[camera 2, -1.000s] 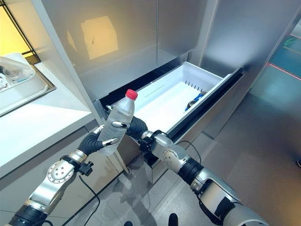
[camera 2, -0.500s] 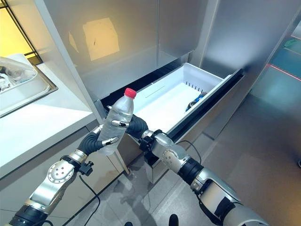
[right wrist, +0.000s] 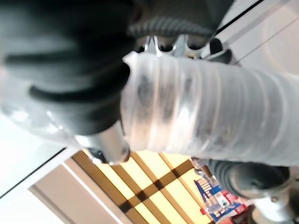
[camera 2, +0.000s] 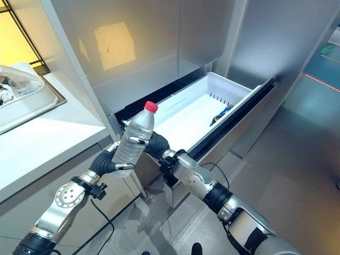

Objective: Take the drinks into the refrigerator

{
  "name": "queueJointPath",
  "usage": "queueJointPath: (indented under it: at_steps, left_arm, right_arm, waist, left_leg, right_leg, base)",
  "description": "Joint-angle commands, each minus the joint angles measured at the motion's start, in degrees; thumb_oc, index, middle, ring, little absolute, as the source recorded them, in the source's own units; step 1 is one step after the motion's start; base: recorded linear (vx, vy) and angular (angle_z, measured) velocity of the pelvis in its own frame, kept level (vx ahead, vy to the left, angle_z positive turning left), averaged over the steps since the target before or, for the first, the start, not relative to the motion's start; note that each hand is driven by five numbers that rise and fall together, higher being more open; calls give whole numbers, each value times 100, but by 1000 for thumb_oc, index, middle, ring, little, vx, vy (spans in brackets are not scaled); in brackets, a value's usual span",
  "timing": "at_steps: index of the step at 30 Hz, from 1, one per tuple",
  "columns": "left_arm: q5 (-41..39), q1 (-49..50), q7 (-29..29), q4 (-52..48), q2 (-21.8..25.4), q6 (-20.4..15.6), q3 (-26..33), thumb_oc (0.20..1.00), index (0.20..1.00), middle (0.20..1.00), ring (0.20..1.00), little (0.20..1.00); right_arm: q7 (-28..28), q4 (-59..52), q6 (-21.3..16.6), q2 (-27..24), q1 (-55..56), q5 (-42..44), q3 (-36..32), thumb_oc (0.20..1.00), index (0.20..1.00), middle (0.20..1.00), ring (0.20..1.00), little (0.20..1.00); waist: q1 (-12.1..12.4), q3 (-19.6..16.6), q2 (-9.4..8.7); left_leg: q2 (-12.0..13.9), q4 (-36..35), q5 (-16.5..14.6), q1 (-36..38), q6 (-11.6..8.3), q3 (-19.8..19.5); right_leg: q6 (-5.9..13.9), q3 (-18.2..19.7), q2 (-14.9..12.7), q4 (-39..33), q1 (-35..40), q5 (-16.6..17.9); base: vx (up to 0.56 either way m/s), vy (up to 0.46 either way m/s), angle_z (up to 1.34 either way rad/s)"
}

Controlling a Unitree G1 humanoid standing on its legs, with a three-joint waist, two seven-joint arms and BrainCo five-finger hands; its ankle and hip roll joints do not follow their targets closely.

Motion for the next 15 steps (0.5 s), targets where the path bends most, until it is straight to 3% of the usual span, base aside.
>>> queueJointPath:
  at_steps: [1, 2, 3, 15]
  left_arm:
    - [-357, 98, 358, 40, 278, 194, 831, 1000, 1000, 1000, 1000, 1000]
    - [-290, 724, 214, -810, 353, 31, 1105, 1000, 1000, 1000, 1000, 1000]
    - [-456, 931, 100, -1049, 361, 36, 1184, 1000, 1000, 1000, 1000, 1000]
    - [-778, 1881, -86, -1249, -26, -122, 1600, 1000, 1000, 1000, 1000, 1000]
  right_arm:
    - [215, -1121, -486, -199, -93, 103, -956, 200, 200, 200, 200, 200]
    - [86, -1133, -619, -474, 117, -62, -1339, 200, 200, 200, 200, 200]
    - [-24, -1162, -688, -627, 130, -177, -1594, 200, 200, 200, 200, 200]
    - [-126, -1654, -1192, -1681, 500, -308, -2709, 200, 200, 200, 200, 200]
  waist:
    - [-22, 48, -154]
    - [1, 114, -157]
    - [-13, 105, -175]
    - [13, 251, -292]
  left_leg:
    - [-446, 416, -817, 145, 491, 46]
    - [-433, 428, -850, 163, 496, 33]
    - [-440, 423, -831, 130, 500, 27]
    - [-432, 493, -819, -37, 503, 2]
  right_leg:
    - [152, -132, -134, 540, 265, -940]
    - [154, -139, -129, 552, 285, -964]
    - [158, -141, -133, 549, 250, -959]
    - [191, -155, -126, 560, 123, -936]
  base:
    - [0, 0, 0]
    - [0, 0, 0]
    - [0, 0, 0]
    - [-14, -5, 0]
